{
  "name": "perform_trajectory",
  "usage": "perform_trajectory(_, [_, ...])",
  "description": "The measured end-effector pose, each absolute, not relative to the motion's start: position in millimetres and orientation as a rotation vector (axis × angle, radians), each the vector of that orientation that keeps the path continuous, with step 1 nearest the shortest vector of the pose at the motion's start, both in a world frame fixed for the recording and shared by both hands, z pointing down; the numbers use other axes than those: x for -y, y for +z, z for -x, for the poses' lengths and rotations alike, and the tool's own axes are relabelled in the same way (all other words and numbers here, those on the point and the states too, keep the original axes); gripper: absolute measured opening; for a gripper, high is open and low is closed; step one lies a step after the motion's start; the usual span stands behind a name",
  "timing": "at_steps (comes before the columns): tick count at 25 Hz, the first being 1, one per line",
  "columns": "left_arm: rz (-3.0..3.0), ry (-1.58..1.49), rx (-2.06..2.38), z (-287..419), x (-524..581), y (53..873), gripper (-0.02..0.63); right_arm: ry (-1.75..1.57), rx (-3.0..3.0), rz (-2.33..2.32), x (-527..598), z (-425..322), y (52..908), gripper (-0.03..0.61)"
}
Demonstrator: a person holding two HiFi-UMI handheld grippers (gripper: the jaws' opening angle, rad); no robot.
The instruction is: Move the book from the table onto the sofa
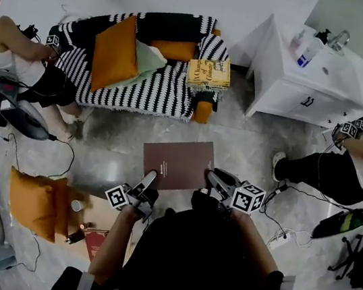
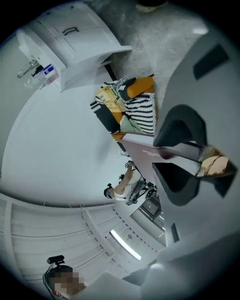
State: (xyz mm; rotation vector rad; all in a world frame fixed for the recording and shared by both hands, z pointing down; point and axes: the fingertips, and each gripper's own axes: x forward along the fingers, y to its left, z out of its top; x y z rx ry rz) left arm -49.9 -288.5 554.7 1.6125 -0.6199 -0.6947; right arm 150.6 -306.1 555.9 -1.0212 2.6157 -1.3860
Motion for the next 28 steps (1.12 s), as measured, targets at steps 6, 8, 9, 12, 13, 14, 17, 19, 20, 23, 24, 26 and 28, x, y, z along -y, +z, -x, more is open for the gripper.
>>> perform_trajectory(6, [-1.616, -0.729, 0.684, 13.8, 343.5, 547.3, 0.147, -1.381, -2.684, 0.958, 373.8, -184.6, 551.2, 0.112])
perform_trajectory(8, [-1.623, -0.734, 0.699, 5.4, 358.1, 545.5, 0.147, -1.372, -2.699, 0.946, 391.4, -193.3, 548.5, 0.112])
perform_trajectory(9, [-1.63, -0.734, 0.704, 0.8, 366.8, 545.0, 0.147, -1.364, -2.704, 0.944, 401.1, -197.8, 547.5, 0.112])
perform_trajectory(12, [-1.649, -0.709, 0.716, -15.9, 389.1, 544.4, 0.149, -1.344, -2.696, 0.97, 424.5, -212.1, 546.1, 0.112])
perform_trajectory(13, [-1.655, -0.693, 0.718, -21.5, 394.8, 545.4, 0.147, -1.339, -2.689, 0.983, 429.8, -217.1, 545.9, 0.112])
perform_trajectory(14, [-1.661, -0.674, 0.719, -26.8, 400.9, 546.7, 0.147, -1.333, -2.684, 0.995, 435.4, -222.1, 545.7, 0.112])
perform_trajectory(17, [-1.701, -0.603, 0.717, -42.0, 424.2, 547.9, 0.147, -1.317, -2.674, 1.026, 456.0, -236.5, 545.8, 0.112])
perform_trajectory(19, [-1.734, -0.557, 0.704, -54.2, 440.1, 547.3, 0.149, -1.315, -2.655, 1.054, 468.9, -246.8, 546.2, 0.112])
perform_trajectory(20, [-1.743, -0.532, 0.7, -59.9, 447.0, 549.6, 0.15, -1.317, -2.646, 1.071, 474.0, -252.3, 547.7, 0.112])
perform_trajectory(23, [-1.781, -0.444, 0.734, -60.8, 472.1, 566.0, 0.158, -1.329, -2.639, 1.107, 489.8, -257.8, 559.2, 0.112])
perform_trajectory(24, [-1.803, -0.421, 0.746, -58.0, 483.9, 570.9, 0.16, -1.334, -2.639, 1.115, 496.9, -256.5, 564.0, 0.112])
perform_trajectory(26, [-1.793, -0.409, 0.744, -56.4, 508.1, 577.4, 0.164, -1.348, -2.631, 1.139, 513.2, -253.2, 572.5, 0.112])
perform_trajectory(28, [-1.77, -0.398, 0.722, -56.2, 530.8, 583.9, 0.164, -1.362, -2.616, 1.175, 530.8, -250.3, 580.4, 0.112])
